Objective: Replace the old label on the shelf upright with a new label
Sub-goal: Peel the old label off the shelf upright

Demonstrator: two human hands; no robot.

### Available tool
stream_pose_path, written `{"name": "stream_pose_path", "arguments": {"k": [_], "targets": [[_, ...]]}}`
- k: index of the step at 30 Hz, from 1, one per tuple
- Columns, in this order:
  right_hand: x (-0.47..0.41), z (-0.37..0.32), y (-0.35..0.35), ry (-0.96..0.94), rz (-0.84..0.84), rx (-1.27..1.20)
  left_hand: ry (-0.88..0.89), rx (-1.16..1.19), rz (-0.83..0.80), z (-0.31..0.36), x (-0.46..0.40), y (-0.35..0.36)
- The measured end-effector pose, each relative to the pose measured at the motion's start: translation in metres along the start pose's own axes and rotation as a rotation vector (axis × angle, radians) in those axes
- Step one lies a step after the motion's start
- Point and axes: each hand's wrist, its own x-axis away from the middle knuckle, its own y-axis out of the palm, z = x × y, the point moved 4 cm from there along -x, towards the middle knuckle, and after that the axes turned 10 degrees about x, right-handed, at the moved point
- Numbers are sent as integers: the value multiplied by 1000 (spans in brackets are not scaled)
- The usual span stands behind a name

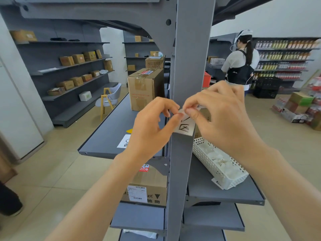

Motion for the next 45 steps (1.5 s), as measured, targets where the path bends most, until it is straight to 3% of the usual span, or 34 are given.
{"name": "stream_pose_path", "arguments": {"k": [6,12,20,25,30,34,38,41,45], "targets": [[7,6,1,407,-127,-543,-217,336,49,10,-7,-10],[8,4,0,466,-133,-745,-338,460,38,7,-1,-10],[18,1,4,298,-234,-515,-354,495,-105,14,0,-13],[23,6,-10,322,-127,-514,-354,393,-162,16,2,-11],[28,13,-14,397,-151,-426,-126,-85,-302,31,-5,0],[34,18,-23,399,-108,-264,13,-330,-222,40,-9,11],[38,38,-36,495,-92,-269,-32,-158,-90,43,-13,12],[43,45,-34,533,-133,-323,-256,122,-178,47,-12,35],[48,51,-40,551,-129,-422,-295,266,-214,47,-12,62]]}}
